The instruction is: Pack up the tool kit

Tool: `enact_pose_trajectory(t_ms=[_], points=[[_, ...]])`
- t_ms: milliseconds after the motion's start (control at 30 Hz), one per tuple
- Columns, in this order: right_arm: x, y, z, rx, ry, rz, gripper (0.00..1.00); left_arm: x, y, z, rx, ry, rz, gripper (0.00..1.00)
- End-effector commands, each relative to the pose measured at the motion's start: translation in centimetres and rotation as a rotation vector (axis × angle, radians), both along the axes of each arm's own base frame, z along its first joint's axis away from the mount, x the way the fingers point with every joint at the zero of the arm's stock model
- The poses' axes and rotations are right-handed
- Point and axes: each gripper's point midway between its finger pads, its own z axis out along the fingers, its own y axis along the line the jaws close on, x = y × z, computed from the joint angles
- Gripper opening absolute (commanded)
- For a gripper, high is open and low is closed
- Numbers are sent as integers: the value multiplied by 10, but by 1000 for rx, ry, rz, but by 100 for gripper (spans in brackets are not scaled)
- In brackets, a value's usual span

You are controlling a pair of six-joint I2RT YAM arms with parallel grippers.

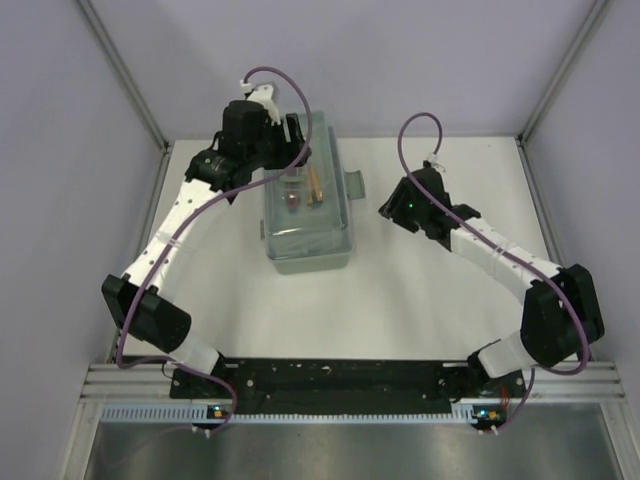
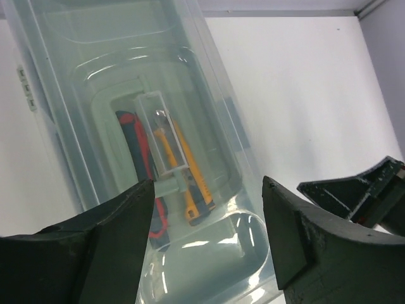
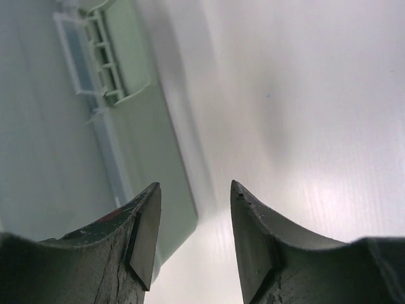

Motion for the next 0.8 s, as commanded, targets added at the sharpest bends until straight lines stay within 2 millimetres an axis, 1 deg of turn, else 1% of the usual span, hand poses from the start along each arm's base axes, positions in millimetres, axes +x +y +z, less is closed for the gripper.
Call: enact_pose_trajectory(t_ms=[0,100,167,267,333,367,400,433,467,500,600,633,700,767], points=[[16,-34,-16,-30,22,-80,47,3,10,19,-129,-13,-48,73],[34,-39,-26,40,41,-70,48,11,28,6,-166,28,-30,74],[44,-40,-41,84,74,-51,50,17,38,-5,-175,65,-19,74],[61,-28,-63,161,118,13,52,29,55,-19,-203,109,19,74],[70,-11,-76,205,148,75,54,37,62,-28,-245,139,31,74],[77,-3,-79,235,152,103,54,41,66,-32,-267,153,40,74],[80,5,-79,272,158,128,54,46,67,-38,-295,171,39,74],[90,10,-76,298,127,134,54,50,67,-42,-321,185,29,74],[95,13,-76,320,124,130,54,54,68,-47,-338,198,31,74],[103,16,-71,329,110,129,53,57,69,-51,-359,208,29,74],[121,23,-72,330,100,143,53,66,65,-64,-396,245,9,74],[125,27,-76,340,107,152,53,68,65,-68,-398,254,8,74],[133,35,-75,379,106,178,52,72,70,-78,-374,270,37,74],[138,44,-70,425,84,203,52,75,75,-87,-346,279,60,74]])
